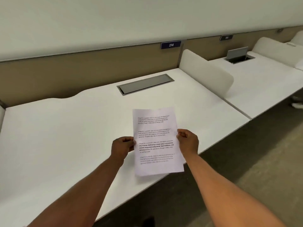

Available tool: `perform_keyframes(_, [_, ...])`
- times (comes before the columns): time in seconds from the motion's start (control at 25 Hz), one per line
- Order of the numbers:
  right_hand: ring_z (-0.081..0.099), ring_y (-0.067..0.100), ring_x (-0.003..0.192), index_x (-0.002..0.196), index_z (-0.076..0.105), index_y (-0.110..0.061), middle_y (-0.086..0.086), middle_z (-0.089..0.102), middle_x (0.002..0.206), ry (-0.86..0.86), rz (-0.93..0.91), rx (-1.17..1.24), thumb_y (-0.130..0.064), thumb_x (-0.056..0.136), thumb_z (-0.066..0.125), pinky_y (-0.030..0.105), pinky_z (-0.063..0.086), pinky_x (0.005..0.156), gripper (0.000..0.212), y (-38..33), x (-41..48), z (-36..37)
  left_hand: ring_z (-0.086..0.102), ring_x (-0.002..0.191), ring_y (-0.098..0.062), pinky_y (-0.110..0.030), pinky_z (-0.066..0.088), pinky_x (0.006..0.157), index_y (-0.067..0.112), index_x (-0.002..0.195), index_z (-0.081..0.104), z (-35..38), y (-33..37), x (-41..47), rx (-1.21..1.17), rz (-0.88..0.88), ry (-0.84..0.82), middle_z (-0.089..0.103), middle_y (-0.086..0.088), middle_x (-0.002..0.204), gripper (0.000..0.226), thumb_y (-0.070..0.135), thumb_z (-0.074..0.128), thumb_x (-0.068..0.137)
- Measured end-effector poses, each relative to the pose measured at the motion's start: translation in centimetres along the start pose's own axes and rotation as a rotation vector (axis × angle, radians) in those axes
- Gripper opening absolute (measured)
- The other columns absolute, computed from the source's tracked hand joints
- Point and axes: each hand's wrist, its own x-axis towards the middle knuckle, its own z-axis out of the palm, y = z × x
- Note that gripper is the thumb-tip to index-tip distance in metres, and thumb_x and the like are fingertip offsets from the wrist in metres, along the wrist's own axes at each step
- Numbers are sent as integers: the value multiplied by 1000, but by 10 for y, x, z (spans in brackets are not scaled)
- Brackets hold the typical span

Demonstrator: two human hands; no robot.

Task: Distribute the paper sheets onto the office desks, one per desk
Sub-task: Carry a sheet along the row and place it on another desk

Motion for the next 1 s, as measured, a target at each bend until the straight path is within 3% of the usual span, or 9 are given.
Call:
perform_keyframes(0.12, [68,15,94,110,76,-14,-1,76,101,-48,-25,-15,-4,91,68,22,50,86,23,3,50,4,74,76,-26,-31,62,71,-3,91,74,23,3,23,13,-30,67,77,-15,86,12,-10,69,82])
perform_keyframes(0.36, [69,15,88,103,77,-14,-5,72,87,-219,-63,-57,-1,87,69,20,50,80,22,20,148,24,72,76,-29,-35,63,73,-4,92,73,68,2,70,72,-76,262,75,-17,86,12,-7,73,80])
perform_keyframes(0.68, [67,16,87,105,75,-14,0,75,92,-476,-93,-204,-3,87,62,25,49,82,24,57,219,36,73,72,-28,-44,63,80,17,85,72,124,-27,76,276,-212,543,77,-12,83,17,4,75,74])
perform_keyframes(0.88, [61,14,84,109,73,-15,-4,71,91,-532,-113,-273,-3,88,59,20,40,77,27,65,229,30,74,73,-26,-45,61,82,26,84,68,140,-34,76,434,-205,551,75,-1,75,19,16,73,68])
perform_keyframes(1.0, [60,16,86,107,72,-13,-1,72,94,-527,-143,-286,0,86,56,22,40,78,30,67,230,31,72,79,-25,-37,57,84,25,92,69,144,-37,78,533,-192,575,72,1,78,22,17,74,72])
